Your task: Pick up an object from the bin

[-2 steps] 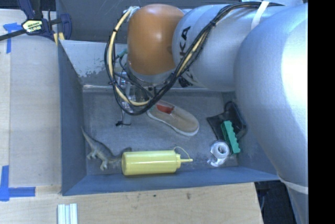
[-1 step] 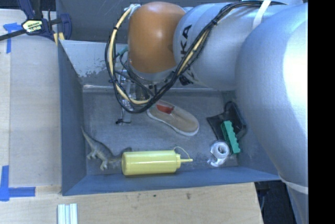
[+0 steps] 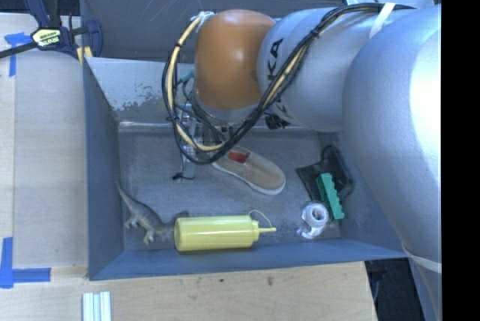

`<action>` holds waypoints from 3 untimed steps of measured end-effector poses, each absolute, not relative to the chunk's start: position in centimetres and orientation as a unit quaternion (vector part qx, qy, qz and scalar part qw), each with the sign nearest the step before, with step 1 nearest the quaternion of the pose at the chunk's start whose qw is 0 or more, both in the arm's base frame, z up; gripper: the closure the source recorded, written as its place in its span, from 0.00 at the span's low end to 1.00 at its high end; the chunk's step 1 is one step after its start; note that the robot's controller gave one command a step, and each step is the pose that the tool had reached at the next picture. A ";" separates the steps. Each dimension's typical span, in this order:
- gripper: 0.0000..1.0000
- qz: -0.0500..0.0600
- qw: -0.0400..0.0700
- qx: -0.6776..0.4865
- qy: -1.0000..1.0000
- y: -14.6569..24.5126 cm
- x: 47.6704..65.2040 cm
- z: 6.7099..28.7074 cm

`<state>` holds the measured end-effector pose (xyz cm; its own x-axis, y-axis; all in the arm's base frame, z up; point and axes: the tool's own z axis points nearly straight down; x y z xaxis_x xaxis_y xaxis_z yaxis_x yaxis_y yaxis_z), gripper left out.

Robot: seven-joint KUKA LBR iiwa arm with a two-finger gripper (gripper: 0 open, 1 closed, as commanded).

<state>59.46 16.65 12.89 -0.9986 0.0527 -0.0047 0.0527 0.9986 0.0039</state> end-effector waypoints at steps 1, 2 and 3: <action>0.00 -0.002 0.000 0.033 0.999 13.9 60.3 12.5; 0.00 0.000 0.002 -0.077 0.997 13.3 60.2 11.0; 0.00 0.000 -0.001 -0.021 1.000 6.0 56.7 14.2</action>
Offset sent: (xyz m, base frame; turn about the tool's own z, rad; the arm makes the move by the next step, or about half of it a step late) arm 0.0000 -0.0578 -0.0589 0.2472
